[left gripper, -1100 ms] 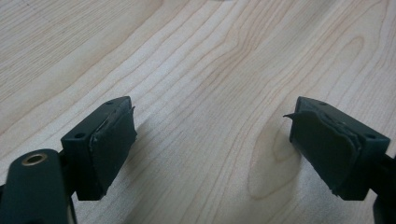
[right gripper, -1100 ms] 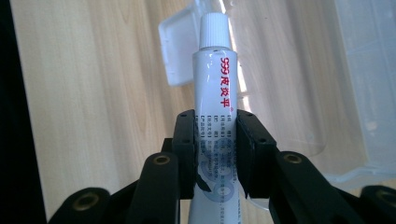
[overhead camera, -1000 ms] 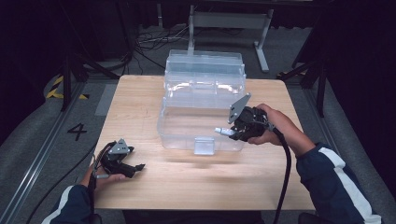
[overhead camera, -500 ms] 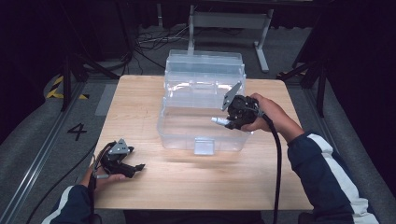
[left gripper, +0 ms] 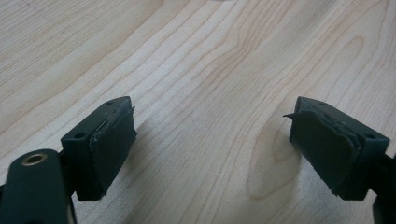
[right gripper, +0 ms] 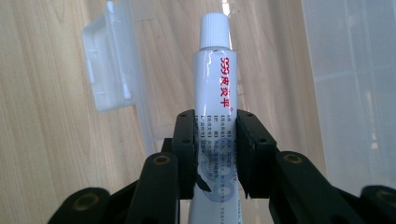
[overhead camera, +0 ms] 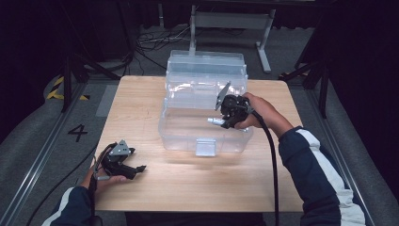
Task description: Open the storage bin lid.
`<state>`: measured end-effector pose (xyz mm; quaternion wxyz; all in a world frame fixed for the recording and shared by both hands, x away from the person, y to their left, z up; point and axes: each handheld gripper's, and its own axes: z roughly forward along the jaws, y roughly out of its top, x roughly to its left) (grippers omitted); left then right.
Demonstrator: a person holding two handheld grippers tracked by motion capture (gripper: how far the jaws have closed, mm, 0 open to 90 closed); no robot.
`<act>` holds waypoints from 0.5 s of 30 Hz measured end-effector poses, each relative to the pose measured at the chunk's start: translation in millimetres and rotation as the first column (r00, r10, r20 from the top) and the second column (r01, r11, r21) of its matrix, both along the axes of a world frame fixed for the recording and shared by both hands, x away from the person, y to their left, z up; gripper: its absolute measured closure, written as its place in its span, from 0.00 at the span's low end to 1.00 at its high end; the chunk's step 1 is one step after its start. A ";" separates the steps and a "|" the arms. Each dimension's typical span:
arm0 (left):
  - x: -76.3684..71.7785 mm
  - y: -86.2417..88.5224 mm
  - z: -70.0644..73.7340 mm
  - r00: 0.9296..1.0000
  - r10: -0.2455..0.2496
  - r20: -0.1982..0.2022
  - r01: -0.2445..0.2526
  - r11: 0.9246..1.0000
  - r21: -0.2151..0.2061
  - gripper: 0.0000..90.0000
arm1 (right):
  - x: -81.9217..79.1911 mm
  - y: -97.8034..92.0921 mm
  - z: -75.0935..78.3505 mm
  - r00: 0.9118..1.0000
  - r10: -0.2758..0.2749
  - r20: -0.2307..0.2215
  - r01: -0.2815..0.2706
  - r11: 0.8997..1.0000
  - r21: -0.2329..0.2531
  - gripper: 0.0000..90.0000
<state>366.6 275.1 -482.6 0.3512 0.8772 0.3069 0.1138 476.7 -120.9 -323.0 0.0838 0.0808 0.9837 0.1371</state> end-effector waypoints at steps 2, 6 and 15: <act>0.0 0.0 0.0 1.000 0.000 0.000 0.000 1.000 0.000 0.16 | 2.6 1.1 -1.8 1.000 0.005 0.000 -0.005 1.000 -0.007 0.80; 0.1 0.1 0.0 1.000 -0.001 -0.001 0.001 1.000 -0.001 0.16 | 7.9 5.9 -9.3 1.000 0.021 -0.022 -0.022 0.999 -0.027 0.80; 0.1 0.0 0.0 1.000 -0.001 -0.001 0.001 1.000 0.000 0.16 | 16.3 14.5 -21.1 0.999 0.037 -0.033 -0.039 0.998 -0.051 0.80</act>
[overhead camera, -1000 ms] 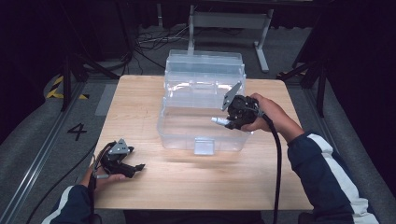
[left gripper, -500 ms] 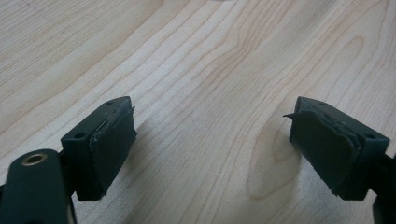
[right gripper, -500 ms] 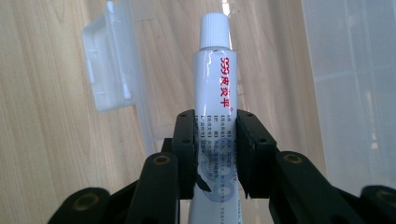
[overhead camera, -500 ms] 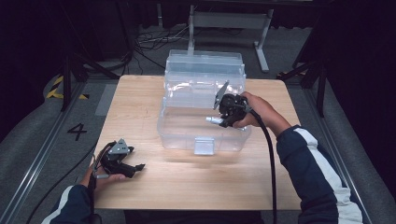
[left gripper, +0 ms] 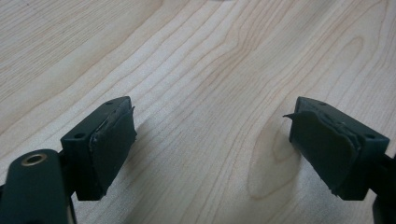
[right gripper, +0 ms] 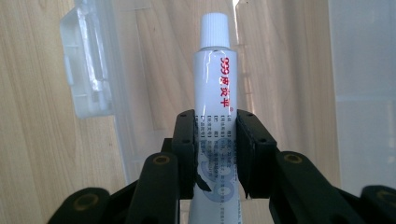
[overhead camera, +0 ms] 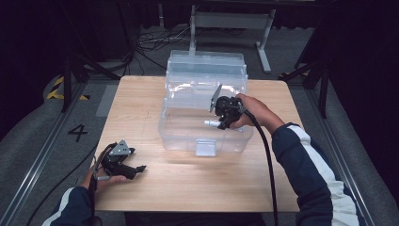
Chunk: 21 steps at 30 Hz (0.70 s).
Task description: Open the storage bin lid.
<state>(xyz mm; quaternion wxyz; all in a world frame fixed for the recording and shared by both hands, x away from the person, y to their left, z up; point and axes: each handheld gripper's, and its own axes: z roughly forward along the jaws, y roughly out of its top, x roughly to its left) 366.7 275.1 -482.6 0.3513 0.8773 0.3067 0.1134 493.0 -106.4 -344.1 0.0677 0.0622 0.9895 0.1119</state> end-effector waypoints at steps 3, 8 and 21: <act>0.1 0.1 0.0 1.000 -0.001 0.000 0.001 1.000 0.000 0.16 | 3.2 2.7 -7.9 1.000 0.002 -0.014 -0.003 1.000 -0.022 0.80; 0.2 0.1 0.0 1.000 -0.001 -0.001 0.001 1.000 0.000 0.16 | 5.7 1.8 -17.8 1.000 -0.003 -0.029 0.002 0.998 -0.056 0.80; 0.3 0.0 -0.1 1.000 -0.002 0.000 0.002 1.000 -0.001 0.16 | 9.7 -11.0 -38.6 0.997 -0.024 -0.072 0.017 0.995 -0.095 0.80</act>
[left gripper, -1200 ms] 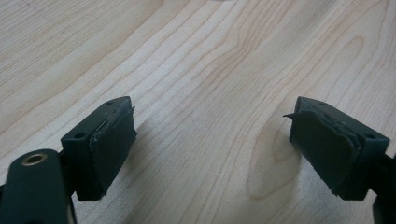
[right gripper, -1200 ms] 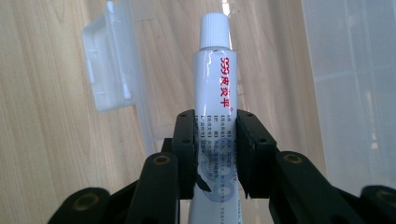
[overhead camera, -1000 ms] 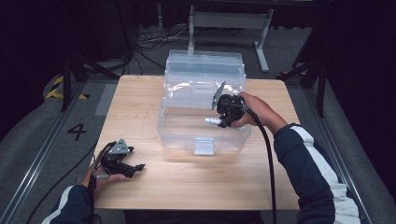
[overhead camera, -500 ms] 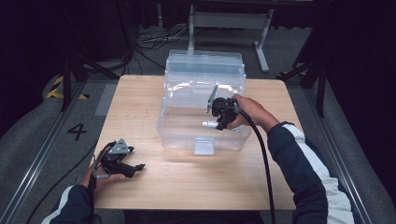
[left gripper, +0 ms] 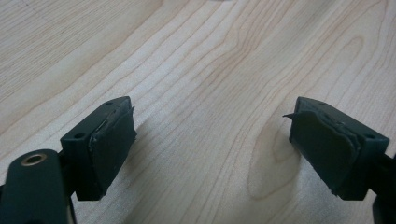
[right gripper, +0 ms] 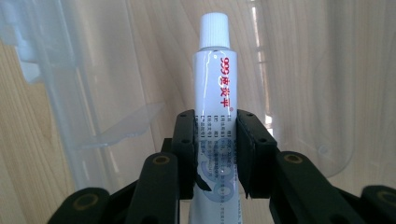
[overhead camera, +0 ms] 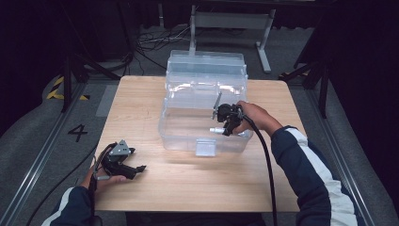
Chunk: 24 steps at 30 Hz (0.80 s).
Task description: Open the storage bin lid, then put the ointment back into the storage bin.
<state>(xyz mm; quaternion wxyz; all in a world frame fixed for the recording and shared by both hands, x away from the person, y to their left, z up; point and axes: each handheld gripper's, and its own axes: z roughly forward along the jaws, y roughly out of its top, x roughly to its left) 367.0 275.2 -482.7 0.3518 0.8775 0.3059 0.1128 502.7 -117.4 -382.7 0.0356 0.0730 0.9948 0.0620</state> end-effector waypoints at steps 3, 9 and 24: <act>0.0 0.0 0.0 1.000 0.000 0.000 0.000 1.000 0.000 0.16 | -1.0 -0.1 -1.3 1.000 0.000 -0.002 0.000 1.000 0.006 0.80; -0.4 -0.3 0.0 1.000 0.004 0.002 -0.004 1.000 0.001 0.16 | -1.4 -1.4 -3.6 1.000 0.009 -0.002 -0.009 1.000 0.006 0.80; -0.7 -0.2 0.2 1.000 0.007 0.003 -0.007 1.000 0.003 0.16 | -1.5 -0.2 -8.9 1.000 0.017 -0.014 -0.017 1.000 -0.009 0.80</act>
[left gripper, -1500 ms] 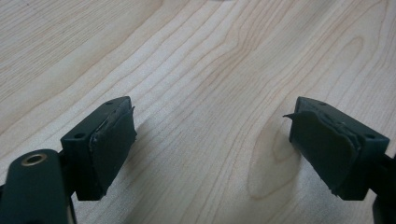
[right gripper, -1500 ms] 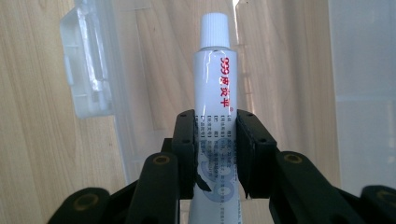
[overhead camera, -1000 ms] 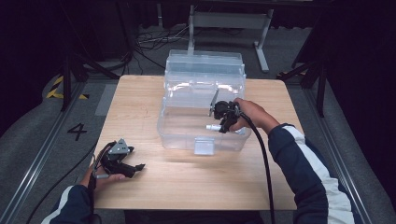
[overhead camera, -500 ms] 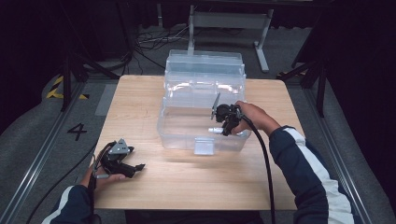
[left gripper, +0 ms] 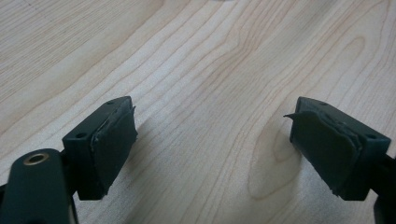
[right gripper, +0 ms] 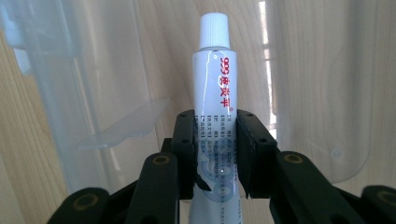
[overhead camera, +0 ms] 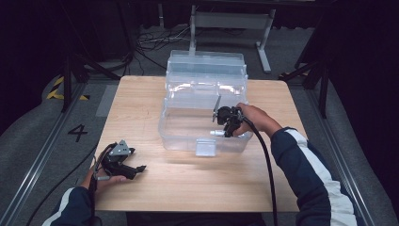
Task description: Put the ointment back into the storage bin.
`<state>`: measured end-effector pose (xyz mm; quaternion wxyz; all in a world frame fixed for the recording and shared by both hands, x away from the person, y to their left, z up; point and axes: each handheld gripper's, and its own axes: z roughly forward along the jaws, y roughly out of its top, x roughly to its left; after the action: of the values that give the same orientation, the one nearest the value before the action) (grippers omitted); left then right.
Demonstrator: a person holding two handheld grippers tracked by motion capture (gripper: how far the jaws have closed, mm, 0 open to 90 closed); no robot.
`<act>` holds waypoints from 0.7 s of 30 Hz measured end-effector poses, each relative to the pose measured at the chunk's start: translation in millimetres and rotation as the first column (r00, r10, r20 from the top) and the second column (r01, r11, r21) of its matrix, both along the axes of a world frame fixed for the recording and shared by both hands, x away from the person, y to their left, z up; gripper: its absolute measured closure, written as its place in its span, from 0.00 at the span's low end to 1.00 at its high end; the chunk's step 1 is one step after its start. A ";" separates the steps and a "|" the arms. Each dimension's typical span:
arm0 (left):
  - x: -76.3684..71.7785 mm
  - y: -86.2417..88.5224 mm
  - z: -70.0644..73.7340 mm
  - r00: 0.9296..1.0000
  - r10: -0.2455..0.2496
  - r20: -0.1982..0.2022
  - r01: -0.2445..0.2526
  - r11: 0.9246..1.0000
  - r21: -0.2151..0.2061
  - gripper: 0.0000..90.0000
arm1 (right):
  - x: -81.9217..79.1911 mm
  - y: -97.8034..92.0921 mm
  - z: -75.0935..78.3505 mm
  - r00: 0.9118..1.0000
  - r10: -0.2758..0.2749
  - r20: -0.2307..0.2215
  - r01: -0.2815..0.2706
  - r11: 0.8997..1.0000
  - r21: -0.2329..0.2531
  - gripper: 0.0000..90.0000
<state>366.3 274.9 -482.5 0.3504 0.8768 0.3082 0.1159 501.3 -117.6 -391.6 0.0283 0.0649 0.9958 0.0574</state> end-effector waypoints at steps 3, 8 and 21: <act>0.4 0.2 -0.1 1.000 -0.004 -0.003 0.004 1.000 -0.002 0.16 | -0.6 0.5 -2.9 1.000 0.005 -0.011 -0.005 1.000 -0.006 0.79; -0.2 -0.1 0.0 1.000 0.002 0.001 -0.002 1.000 0.001 0.16 | -0.6 1.0 -5.4 1.000 0.002 -0.011 -0.002 1.000 -0.010 0.79; -0.9 -0.1 -0.1 1.000 0.007 -0.001 -0.007 1.000 -0.001 0.16 | -2.0 -4.9 2.8 1.000 -0.020 0.023 0.019 1.000 0.025 0.74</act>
<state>365.4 274.8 -482.6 0.3505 0.8756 0.3114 0.1163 499.3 -122.4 -388.9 0.0396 0.0744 0.9940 0.0700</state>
